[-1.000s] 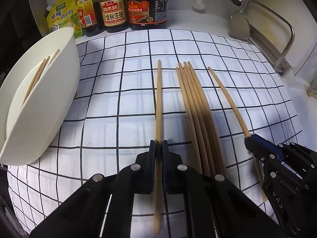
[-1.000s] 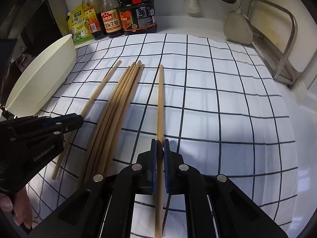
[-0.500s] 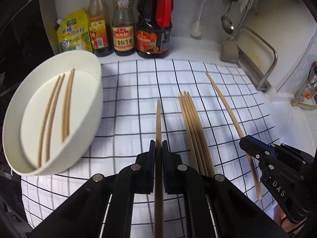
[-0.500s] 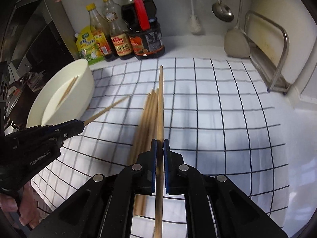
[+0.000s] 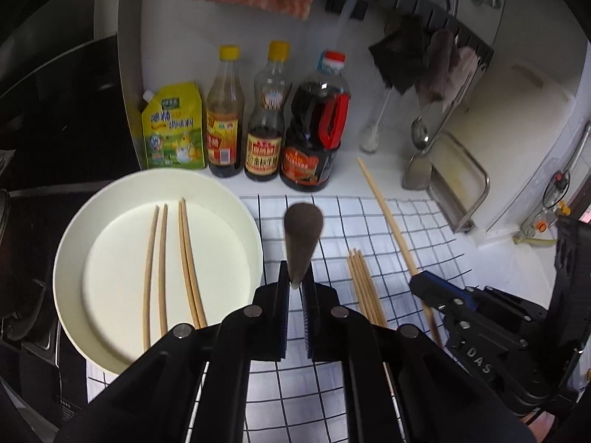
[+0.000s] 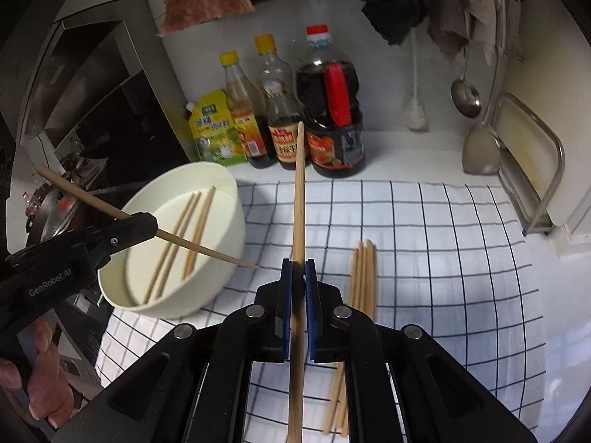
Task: Organize utensils
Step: 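Carry both chopsticks into the white bowl and open both tools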
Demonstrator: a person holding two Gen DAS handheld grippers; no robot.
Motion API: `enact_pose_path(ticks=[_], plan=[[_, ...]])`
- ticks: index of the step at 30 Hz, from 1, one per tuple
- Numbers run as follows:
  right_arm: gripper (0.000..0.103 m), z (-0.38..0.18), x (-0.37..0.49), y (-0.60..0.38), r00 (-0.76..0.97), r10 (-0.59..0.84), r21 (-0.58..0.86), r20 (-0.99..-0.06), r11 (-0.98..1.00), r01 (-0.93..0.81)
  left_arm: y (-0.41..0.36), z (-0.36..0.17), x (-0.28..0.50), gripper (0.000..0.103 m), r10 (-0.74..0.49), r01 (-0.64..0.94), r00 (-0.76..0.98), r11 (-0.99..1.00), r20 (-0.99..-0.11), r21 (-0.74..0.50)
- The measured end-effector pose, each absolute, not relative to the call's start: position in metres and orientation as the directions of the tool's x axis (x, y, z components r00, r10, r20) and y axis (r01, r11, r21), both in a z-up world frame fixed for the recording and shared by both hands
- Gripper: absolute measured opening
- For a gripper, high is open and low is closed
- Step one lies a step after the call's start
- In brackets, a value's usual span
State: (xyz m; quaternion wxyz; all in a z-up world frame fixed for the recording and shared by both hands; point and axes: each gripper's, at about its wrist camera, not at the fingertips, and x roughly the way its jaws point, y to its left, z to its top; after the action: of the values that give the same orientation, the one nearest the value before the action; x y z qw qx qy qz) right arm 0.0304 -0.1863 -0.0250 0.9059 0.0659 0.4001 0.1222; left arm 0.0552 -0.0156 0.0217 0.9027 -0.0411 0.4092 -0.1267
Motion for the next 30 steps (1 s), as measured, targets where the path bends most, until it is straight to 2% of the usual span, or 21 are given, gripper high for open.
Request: enact_pose_path(ticks=[5, 11, 20, 30], plan=[[0.007, -0.008, 0.037, -0.165, 0.670, 0.288, 0.210, -0.684, 0.958, -0.198, 0.004, 0.051, 0.059, 0.007, -0.276, 0.200, 0.682, 0.961, -0.677, -0.190], [0.007, -0.008, 0.056, -0.127, 0.647, 0.341, 0.236, -0.681, 0.940, -0.248, 0.045, 0.059, 0.073, 0.007, -0.216, 0.142, 0.722, 0.976, -0.657, -0.165], [0.007, -0.038, 0.096, -0.051, 0.551, 0.404, 0.268, -0.730, 0.911, -0.312, 0.115, 0.024, 0.106, 0.007, -0.095, 0.037, 0.705, 0.995, -0.703, -0.097], [0.007, -0.078, 0.118, -0.003, 0.437, 0.394, 0.272, -0.809, 0.909, -0.316, 0.148, -0.039, 0.112, 0.008, -0.077, -0.005, 0.575, 0.995, -0.815, -0.098]])
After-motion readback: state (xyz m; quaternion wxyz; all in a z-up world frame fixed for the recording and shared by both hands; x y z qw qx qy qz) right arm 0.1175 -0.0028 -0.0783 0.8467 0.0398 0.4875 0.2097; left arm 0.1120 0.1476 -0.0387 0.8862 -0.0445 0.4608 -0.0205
